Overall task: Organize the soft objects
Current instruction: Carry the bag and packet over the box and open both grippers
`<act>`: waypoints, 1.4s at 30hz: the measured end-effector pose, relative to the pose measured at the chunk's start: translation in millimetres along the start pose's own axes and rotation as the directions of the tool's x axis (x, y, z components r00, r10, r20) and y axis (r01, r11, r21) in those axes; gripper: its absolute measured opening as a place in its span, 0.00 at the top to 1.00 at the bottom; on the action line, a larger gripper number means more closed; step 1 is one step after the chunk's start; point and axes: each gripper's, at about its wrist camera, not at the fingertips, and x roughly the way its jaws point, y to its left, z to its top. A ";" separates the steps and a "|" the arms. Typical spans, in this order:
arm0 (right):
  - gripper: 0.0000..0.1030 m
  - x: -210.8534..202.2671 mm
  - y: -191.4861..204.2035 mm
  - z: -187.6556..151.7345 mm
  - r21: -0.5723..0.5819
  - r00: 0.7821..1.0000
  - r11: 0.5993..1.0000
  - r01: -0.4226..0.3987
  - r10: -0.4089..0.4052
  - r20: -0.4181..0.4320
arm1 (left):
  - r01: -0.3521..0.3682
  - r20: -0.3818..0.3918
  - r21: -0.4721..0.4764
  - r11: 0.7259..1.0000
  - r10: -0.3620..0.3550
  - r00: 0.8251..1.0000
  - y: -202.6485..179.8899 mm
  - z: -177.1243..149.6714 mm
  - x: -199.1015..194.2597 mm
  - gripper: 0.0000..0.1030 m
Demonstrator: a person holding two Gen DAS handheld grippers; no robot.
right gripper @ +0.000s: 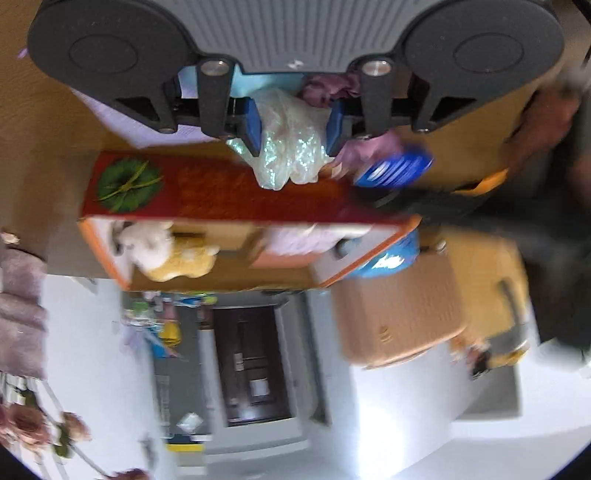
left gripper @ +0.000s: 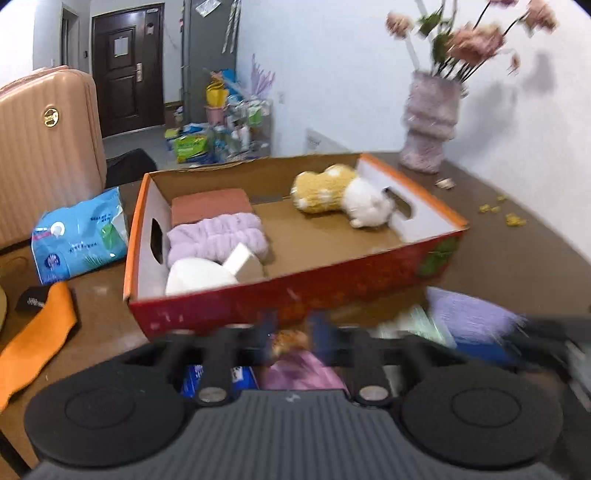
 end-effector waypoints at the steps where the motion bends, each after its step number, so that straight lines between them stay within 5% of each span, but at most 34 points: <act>1: 0.66 -3.9 5.5 -2.5 -0.013 1.000 1.000 -0.016 0.016 -0.002 | -0.026 -0.011 0.022 0.999 0.026 1.000 -3.2 1.4 9.7 0.45; 11: 0.66 -44.7 -37.7 -4.9 0.143 0.987 0.981 0.127 -0.140 0.083 | -0.103 -0.046 0.164 0.981 0.112 0.993 -22.8 -17.7 48.0 0.38; 17: 0.65 -43.4 -45.1 -6.7 0.158 0.986 0.980 0.124 -0.140 0.095 | -0.063 -0.067 0.147 0.987 0.073 0.995 -24.3 -20.5 53.1 0.81; 27: 0.65 -54.8 -43.1 -3.0 0.146 0.982 0.979 0.139 -0.155 0.109 | -0.045 0.007 0.120 0.992 0.045 0.999 -33.6 -23.6 16.7 0.83; 36: 0.65 -48.7 -52.9 33.5 0.161 0.992 0.986 0.043 -0.061 0.107 | 0.058 0.092 0.008 0.998 -0.058 0.994 -6.4 11.4 -33.1 0.83; 42: 0.65 9.1 -95.3 95.5 0.268 0.998 0.963 -0.015 -0.003 0.068 | 0.116 0.085 -0.042 0.992 -0.112 0.990 17.8 80.3 1.3 0.83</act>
